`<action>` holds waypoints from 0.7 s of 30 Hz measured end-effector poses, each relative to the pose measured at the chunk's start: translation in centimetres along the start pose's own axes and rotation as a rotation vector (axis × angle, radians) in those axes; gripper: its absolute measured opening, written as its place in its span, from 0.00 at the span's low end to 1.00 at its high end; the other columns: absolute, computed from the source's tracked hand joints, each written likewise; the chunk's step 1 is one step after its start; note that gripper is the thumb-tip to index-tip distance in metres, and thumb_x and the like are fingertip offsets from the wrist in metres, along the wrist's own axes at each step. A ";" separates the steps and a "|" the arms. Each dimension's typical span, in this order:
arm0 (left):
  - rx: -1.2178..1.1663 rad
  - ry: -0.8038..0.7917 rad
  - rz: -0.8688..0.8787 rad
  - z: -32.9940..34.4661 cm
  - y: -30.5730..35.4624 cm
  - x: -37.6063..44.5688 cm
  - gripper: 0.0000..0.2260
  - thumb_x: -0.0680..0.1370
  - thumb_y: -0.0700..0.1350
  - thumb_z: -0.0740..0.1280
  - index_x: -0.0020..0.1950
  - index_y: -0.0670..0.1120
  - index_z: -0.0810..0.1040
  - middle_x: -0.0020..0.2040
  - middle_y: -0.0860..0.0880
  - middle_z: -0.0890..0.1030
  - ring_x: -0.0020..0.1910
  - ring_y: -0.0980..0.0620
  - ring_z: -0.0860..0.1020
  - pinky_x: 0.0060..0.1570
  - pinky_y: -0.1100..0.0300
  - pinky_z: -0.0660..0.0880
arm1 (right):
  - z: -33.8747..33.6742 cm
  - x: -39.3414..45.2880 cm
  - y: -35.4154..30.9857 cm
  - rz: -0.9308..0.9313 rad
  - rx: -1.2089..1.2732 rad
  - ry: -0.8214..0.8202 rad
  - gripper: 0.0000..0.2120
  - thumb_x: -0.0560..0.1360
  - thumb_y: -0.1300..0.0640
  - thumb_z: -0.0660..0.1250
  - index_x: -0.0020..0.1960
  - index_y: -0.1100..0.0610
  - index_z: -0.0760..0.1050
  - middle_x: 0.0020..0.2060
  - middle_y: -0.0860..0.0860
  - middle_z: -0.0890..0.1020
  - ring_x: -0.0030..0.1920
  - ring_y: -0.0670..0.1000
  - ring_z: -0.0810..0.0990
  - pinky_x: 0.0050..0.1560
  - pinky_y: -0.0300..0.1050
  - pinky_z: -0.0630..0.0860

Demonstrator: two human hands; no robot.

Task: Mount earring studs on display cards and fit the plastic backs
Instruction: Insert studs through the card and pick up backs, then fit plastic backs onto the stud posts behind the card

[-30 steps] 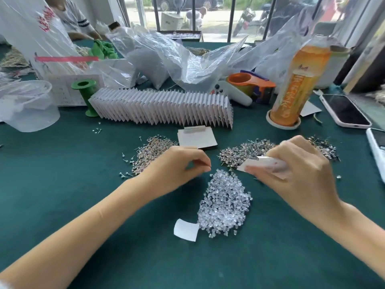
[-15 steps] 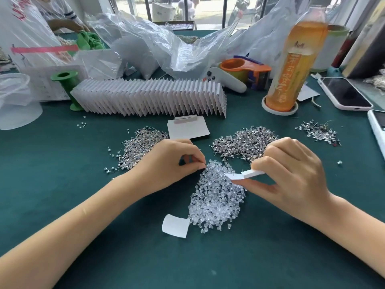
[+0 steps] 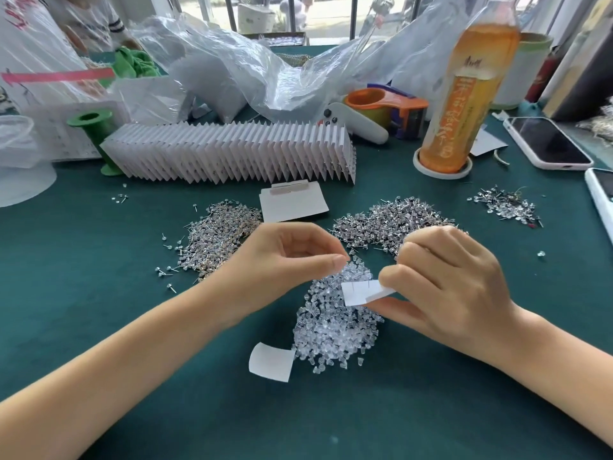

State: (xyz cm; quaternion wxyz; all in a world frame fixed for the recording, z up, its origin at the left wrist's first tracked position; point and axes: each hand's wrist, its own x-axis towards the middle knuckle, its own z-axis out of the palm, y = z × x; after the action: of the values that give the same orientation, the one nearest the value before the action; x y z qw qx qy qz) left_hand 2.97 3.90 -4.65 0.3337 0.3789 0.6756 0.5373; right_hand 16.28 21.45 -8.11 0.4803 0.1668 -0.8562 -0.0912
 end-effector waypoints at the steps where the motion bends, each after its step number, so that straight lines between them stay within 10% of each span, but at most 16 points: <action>1: -0.018 -0.015 -0.019 0.4 0.2 -0.2 0.07 0.67 0.47 0.73 0.42 0.45 0.84 0.41 0.48 0.85 0.40 0.57 0.80 0.45 0.68 0.76 | 0.0 0.1 0.0 -0.009 -0.015 0.001 0.20 0.77 0.50 0.66 0.30 0.59 0.76 0.28 0.52 0.74 0.36 0.54 0.73 0.37 0.44 0.70; 21: -0.080 -0.037 -0.157 1.3 0.3 -0.7 0.05 0.69 0.45 0.73 0.42 0.46 0.85 0.38 0.51 0.85 0.36 0.61 0.79 0.37 0.74 0.71 | -0.2 0.1 0.0 -0.046 -0.040 0.004 0.20 0.78 0.52 0.65 0.29 0.58 0.76 0.27 0.52 0.74 0.31 0.55 0.76 0.36 0.43 0.69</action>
State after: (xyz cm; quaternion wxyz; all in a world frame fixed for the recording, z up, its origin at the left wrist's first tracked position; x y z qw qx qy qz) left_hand 4.45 3.91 -4.58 0.4024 0.3209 0.6748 0.5289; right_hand 16.39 21.36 -7.90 0.4831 0.1768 -0.8492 -0.1191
